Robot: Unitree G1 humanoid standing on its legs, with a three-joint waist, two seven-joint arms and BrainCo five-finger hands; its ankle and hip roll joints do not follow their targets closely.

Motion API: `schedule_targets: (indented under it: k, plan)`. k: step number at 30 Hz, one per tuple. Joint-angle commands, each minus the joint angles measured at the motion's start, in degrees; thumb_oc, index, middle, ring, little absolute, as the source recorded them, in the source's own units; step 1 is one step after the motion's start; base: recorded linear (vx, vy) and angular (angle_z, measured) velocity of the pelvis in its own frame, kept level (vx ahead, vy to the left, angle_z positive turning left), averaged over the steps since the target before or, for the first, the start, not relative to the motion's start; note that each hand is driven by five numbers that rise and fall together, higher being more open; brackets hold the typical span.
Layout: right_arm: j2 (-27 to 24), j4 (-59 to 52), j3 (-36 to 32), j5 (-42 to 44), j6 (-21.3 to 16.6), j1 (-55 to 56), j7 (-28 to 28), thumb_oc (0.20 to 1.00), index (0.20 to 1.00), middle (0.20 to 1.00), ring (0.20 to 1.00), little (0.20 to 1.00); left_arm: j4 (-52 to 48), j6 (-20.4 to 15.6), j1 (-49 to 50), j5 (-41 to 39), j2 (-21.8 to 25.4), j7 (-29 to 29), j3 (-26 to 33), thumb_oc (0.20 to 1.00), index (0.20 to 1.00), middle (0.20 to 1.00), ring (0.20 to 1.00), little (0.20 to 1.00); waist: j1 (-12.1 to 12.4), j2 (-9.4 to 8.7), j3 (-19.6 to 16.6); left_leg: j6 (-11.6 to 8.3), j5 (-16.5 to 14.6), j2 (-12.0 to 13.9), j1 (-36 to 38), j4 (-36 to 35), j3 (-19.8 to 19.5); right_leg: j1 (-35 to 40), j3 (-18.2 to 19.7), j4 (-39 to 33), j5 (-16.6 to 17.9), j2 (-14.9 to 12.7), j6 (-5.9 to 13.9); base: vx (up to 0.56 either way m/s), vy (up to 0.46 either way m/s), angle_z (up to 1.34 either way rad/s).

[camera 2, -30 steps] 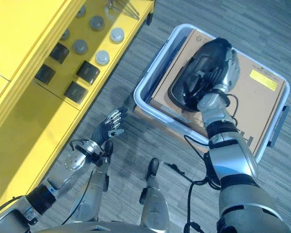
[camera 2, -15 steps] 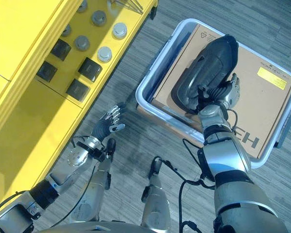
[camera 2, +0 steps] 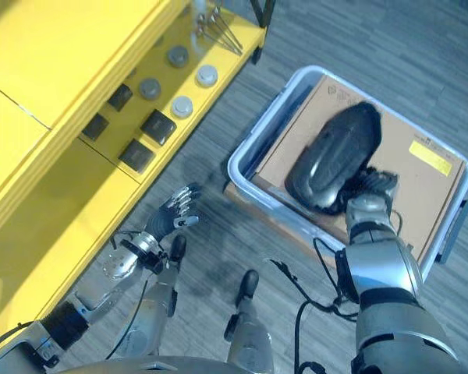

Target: Move parts from the plastic box to the shelf.

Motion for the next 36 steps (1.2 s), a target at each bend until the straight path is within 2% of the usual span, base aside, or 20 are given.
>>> schedule_targets:
  k: [1,5,7,8,9,11,15,16,17,19,21,23,24,30,36]
  plan:
    - [0.30,-2.42,0.59,-0.02,0.31,3.90,0.63,0.200,0.200,0.200,0.200,0.200,-3.28,-1.46,-0.26,-0.33,0.08,-1.30,4.12,1.000,1.000,1.000,1.000,1.000,0.29,-2.98,0.43,1.14,-12.13,-2.36,5.87,-0.51,1.91,-2.96,2.59,-0.27,-2.68,0.30,-0.62,0.04,-0.053,0.01]
    - [-1.28,-7.21,0.24,-3.77,-1.07,6.94,0.26,0.200,0.200,0.200,0.200,0.200,-4.99,-1.28,0.97,0.32,3.15,-1.39,7.95,1.000,1.000,1.000,1.000,1.000,-0.92,-4.13,-1.06,1.15,-12.99,-1.69,8.64,-0.51,2.40,-0.35,2.85,-0.27,-3.54,0.73,-0.92,0.03,-0.013,0.00]
    - [-2.65,-12.26,0.53,-7.71,-1.83,11.24,1.51,0.200,0.200,0.200,0.200,0.200,-5.44,-1.75,2.82,-1.07,4.65,-1.43,12.01,1.000,1.000,1.000,1.000,1.000,-2.12,-5.21,-3.50,1.12,-13.63,-1.04,11.06,-0.51,3.01,1.99,2.90,-0.27,-4.18,0.94,-1.05,0.06,-0.013,0.00]
    - [-2.56,-12.40,0.50,-7.79,-1.79,11.41,1.49,0.200,0.200,0.200,0.200,0.200,-5.58,-1.68,3.03,-1.12,4.75,-1.47,12.09,1.000,1.000,1.000,1.000,1.000,-2.16,-5.24,-3.46,1.11,-13.69,-1.02,11.25,-0.51,3.02,2.18,2.90,-0.27,-4.24,0.96,-1.05,0.05,-0.006,-0.05]
    - [-3.69,-17.24,0.84,-10.78,-2.14,12.95,2.69,0.200,0.200,0.200,0.200,0.200,-5.58,-1.27,3.85,-2.00,5.86,-1.90,14.68,1.000,1.000,1.000,1.000,1.000,-3.14,-5.83,-5.11,1.07,-14.02,-0.53,13.09,-0.51,3.85,3.70,3.37,-0.27,-4.42,1.15,-1.25,0.02,0.008,-0.08]
    - [-4.31,-19.66,0.45,-11.86,-2.14,13.89,2.72,0.200,0.200,0.200,0.200,0.200,-5.63,-1.23,4.34,-2.01,6.43,-2.06,15.80,1.000,1.000,1.000,1.000,1.000,-3.38,-6.07,-5.89,1.04,-14.37,-0.32,14.36,-0.51,4.30,4.70,3.68,-0.27,-4.65,1.31,-1.30,0.02,0.012,-0.18]
    - [-7.35,-34.90,-1.25,-18.41,-2.55,18.18,2.58,0.200,0.200,0.200,0.200,0.200,-4.74,-0.33,3.80,-2.06,7.85,-1.42,20.86,1.000,1.000,1.000,1.000,1.000,-5.28,-6.66,-10.10,0.94,-15.40,0.76,19.08,-0.51,6.89,8.14,5.17,-0.21,-5.23,1.89,-1.46,0.02,0.015,-0.33]
    - [-7.34,-35.31,-1.56,-18.54,-2.35,18.61,2.58,0.200,0.200,0.200,0.200,0.200,-4.78,-0.31,3.84,-2.04,7.86,-1.42,20.75,1.000,1.000,1.000,1.000,1.000,-5.05,-6.69,-9.99,0.94,-15.47,0.79,19.31,-0.51,7.02,8.32,5.28,-0.22,-5.25,1.92,-1.46,0.02,0.008,-0.25]
    - [-8.36,-42.82,-3.17,-21.47,-2.77,20.88,1.90,0.200,0.200,0.200,0.200,0.200,-4.01,0.34,3.58,-2.10,6.95,-1.05,21.68,1.000,1.000,1.000,1.000,1.000,-5.81,-6.79,-11.34,0.93,-15.90,1.17,21.03,-0.51,7.93,9.42,5.83,-0.08,-5.61,2.08,-1.50,0.00,-0.003,-0.29]
    - [-9.38,-46.09,-4.36,-23.44,-3.05,22.23,1.68,0.200,0.200,0.200,0.200,0.200,-3.48,0.74,2.96,-2.01,6.43,-1.06,21.63,1.000,1.000,1.000,1.000,1.000,-6.04,-6.82,-12.18,0.94,-16.24,1.38,22.13,-0.51,8.57,10.28,6.18,-0.04,-5.86,2.14,-1.50,0.03,-0.013,-0.37]
    - [-11.21,-54.58,-6.87,-29.86,-2.98,25.32,1.00,0.200,0.200,0.200,0.200,0.200,-2.84,1.81,2.57,-2.19,5.15,-1.70,21.31,1.000,1.000,1.000,1.000,1.000,-6.71,-6.65,-13.53,0.97,-16.82,1.74,24.34,-0.45,9.67,11.86,6.82,0.32,-6.52,2.26,-1.59,0.01,-0.024,-0.27]
    - [-11.76,-57.40,-8.20,-31.84,-2.93,26.80,0.69,0.200,0.200,0.200,0.200,0.200,-2.41,2.15,2.25,-2.45,4.78,-1.88,21.04,1.000,1.000,1.000,1.000,1.000,-6.78,-6.53,-14.06,0.95,-17.05,1.98,25.15,-0.45,9.90,12.40,6.92,0.45,-6.74,2.28,-1.64,0.02,-0.029,-0.21]
    - [-12.67,-62.78,-9.89,-35.73,-3.22,28.32,-0.22,0.200,0.200,0.200,0.200,0.200,-2.14,2.84,1.48,-3.19,3.83,-2.42,19.93,1.000,1.000,1.000,1.000,1.000,-7.61,-6.29,-15.19,0.88,-17.30,2.15,26.30,-0.40,10.47,13.40,7.27,0.64,-7.18,2.34,-1.68,0.03,-0.036,-0.25]
    - [-13.02,-73.19,-12.68,-44.54,-3.14,31.95,-2.46,0.200,0.200,0.200,0.200,0.200,-2.39,4.74,-1.78,-7.23,1.71,-3.48,16.21,1.000,1.000,1.000,1.000,1.000,-8.50,-5.44,-17.09,0.80,-18.12,2.64,29.49,-0.37,11.22,16.13,7.46,1.14,-8.20,2.46,-1.85,0.03,-0.028,-0.15]
    - [-11.93,-79.81,-13.84,-50.38,-2.78,33.98,-3.91,0.200,0.200,0.200,0.200,0.200,-1.97,5.27,-5.33,-7.13,-0.28,-3.00,13.13,1.000,1.000,1.000,1.000,1.000,-9.38,-4.89,-18.12,0.71,-18.52,2.82,31.09,-0.42,11.45,17.80,7.56,1.20,-8.83,2.49,-2.00,0.01,-0.018,-0.04]
